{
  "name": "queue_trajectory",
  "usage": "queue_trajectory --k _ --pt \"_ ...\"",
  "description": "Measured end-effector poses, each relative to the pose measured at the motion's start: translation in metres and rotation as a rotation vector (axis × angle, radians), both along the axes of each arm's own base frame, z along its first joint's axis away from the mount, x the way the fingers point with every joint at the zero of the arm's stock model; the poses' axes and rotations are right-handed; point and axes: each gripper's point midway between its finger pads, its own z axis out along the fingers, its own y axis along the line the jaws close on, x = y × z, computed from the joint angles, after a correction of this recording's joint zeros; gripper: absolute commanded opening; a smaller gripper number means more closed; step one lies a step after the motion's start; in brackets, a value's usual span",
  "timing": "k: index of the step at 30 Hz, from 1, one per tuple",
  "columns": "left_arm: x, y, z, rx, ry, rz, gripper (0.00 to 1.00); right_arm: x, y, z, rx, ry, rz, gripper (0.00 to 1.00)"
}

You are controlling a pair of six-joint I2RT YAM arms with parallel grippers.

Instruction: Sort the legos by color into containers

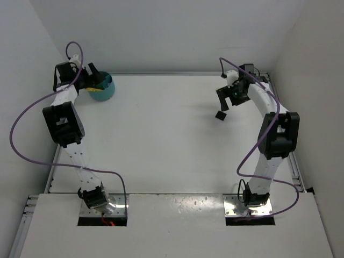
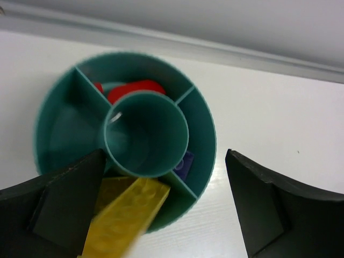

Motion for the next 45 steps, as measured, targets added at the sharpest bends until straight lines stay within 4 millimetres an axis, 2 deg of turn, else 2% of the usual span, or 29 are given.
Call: queue_trajectory --k 3,8,23,30,34,42,45 --pt "-0.006 -0.004 -0.013 -0.033 0.027 -0.011 1.00 0.000 0.001 0.000 -0.003 0.000 0.002 0.99" --pt "-0.012 -0.008 -0.017 -0.064 0.038 -0.030 1.00 0.000 0.002 0.000 -0.006 0.000 0.005 0.99" --pt "-0.027 -0.029 -0.010 -0.139 0.040 -0.119 1.00 -0.004 0.004 -0.005 -0.007 0.015 0.012 0.99" --pt "-0.036 -0.043 0.014 -0.119 0.006 -0.159 1.00 -0.005 0.007 -0.005 -0.007 0.015 0.018 0.99" --pt "-0.037 -0.043 0.027 -0.081 -0.019 -0.161 1.00 -0.005 0.007 -0.005 -0.007 0.015 0.019 0.99" --pt "-0.041 -0.043 0.019 -0.049 0.002 -0.166 1.00 -0.005 0.010 -0.005 -0.007 0.015 0.027 0.99" --pt "-0.042 -0.043 0.018 -0.041 0.003 -0.168 1.00 -0.005 0.011 -0.005 -0.005 0.014 0.023 0.96"
